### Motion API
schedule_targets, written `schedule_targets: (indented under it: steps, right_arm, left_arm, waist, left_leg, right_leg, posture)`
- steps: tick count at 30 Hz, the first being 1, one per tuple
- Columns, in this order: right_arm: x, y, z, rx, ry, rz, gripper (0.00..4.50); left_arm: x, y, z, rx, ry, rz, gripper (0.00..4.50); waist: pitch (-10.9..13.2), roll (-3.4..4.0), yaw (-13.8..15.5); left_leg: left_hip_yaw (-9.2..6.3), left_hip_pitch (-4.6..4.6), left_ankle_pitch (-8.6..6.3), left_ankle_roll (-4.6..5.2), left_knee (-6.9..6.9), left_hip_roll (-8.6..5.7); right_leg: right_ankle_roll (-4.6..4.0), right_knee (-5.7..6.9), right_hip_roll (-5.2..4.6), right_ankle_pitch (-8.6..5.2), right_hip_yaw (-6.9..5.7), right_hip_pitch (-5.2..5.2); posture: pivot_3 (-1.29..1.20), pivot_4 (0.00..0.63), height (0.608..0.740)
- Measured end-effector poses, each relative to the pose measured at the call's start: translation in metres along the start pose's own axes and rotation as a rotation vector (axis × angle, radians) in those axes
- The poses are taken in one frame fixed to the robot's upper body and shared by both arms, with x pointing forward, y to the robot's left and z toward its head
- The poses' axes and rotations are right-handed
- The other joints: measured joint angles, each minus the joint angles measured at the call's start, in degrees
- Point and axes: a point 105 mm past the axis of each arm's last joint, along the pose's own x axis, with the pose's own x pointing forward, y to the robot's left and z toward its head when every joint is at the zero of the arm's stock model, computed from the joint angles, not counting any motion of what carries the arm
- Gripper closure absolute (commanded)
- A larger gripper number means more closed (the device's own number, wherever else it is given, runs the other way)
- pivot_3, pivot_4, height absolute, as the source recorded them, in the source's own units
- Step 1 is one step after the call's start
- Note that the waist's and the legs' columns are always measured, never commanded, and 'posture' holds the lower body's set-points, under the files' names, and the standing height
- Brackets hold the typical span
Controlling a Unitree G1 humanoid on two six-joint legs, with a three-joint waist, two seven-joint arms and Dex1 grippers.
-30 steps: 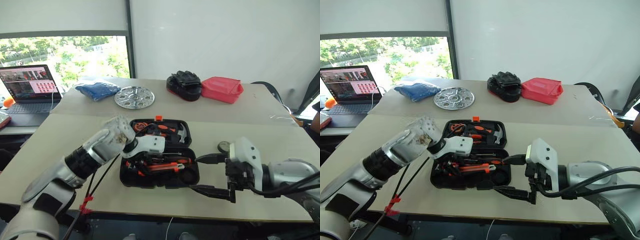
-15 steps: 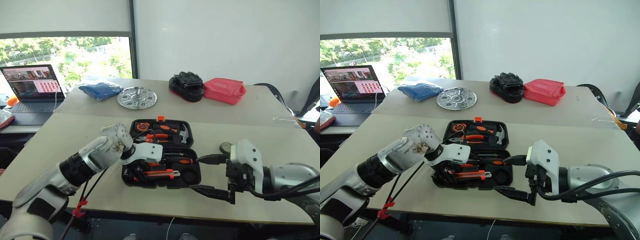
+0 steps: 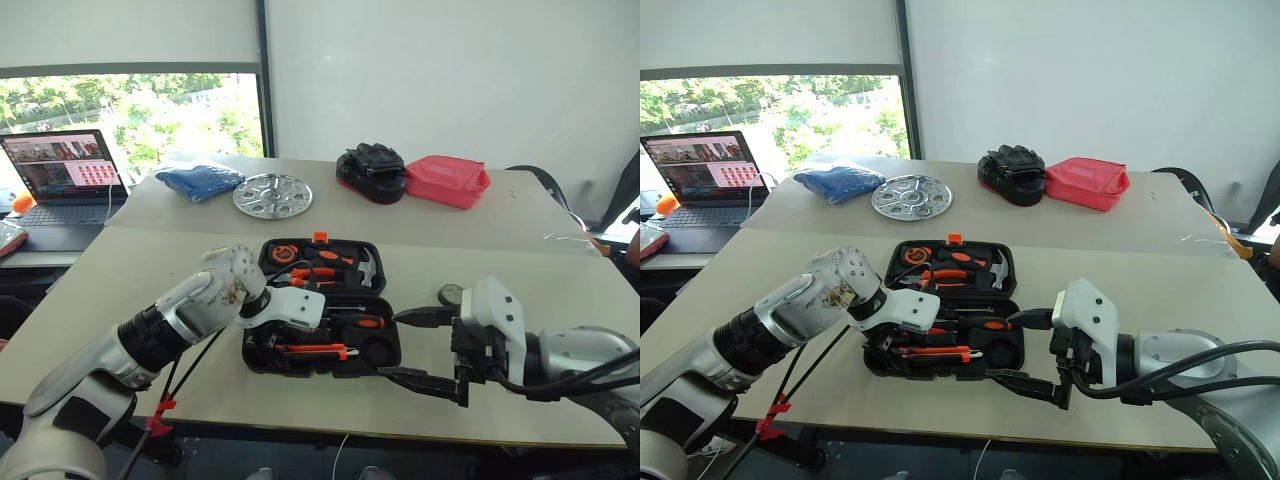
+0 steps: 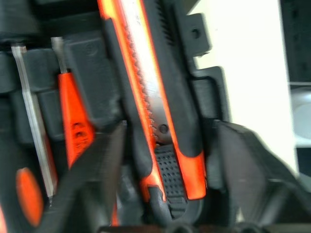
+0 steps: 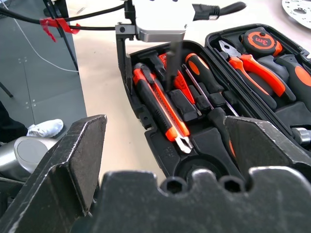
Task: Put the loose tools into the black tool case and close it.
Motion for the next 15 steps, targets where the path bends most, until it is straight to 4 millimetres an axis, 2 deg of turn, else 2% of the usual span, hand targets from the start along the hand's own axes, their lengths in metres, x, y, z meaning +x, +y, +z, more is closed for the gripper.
schedule_targets:
  steps: [4,8,10,15]
  right_arm:
    - [0.001,0.001,-0.001,0.001,0.003,0.006,0.0]
    - [0.001,0.001,-0.001,-0.002,0.005,0.006,0.0]
    - [0.001,0.001,-0.001,-0.003,0.006,0.007,0.0]
    - [0.001,0.001,-0.001,-0.002,0.007,0.011,0.0]
  left_arm:
    - [-0.003,-0.007,0.001,-0.059,-0.038,-0.066,0.02]
    - [-0.018,-0.003,0.01,-0.072,-0.094,-0.055,1.12]
    - [-0.024,0.001,0.015,-0.059,-0.115,-0.036,1.89]
    - [-0.014,0.007,0.018,-0.043,-0.138,-0.026,3.83]
  waist:
    - [0.0,0.01,0.02]
    - [0.0,0.01,0.15]
    - [-0.01,0.01,0.2]
    - [0.0,0.01,0.17]
  left_leg:
    - [0.0,-0.02,-0.01,0.02,0.0,0.0]
    - [0.0,-0.03,-0.01,0.01,0.04,-0.02]
    - [0.0,-0.03,-0.01,0.02,0.04,-0.03]
    - [0.0,-0.03,-0.01,0.02,0.04,-0.02]
  right_leg:
    - [0.0,0.01,0.0,-0.01,0.0,-0.02]
    - [0.01,0.01,-0.01,-0.01,0.0,-0.01]
    - [0.02,0.01,-0.02,-0.02,0.0,0.01]
    - [0.02,0.01,-0.02,-0.02,0.0,0.0]
  posture:
    - [0.0,0.15,0.74]
    - [0.0,0.15,0.74]
    - [0.0,0.15,0.74]
    - [0.0,0.15,0.74]
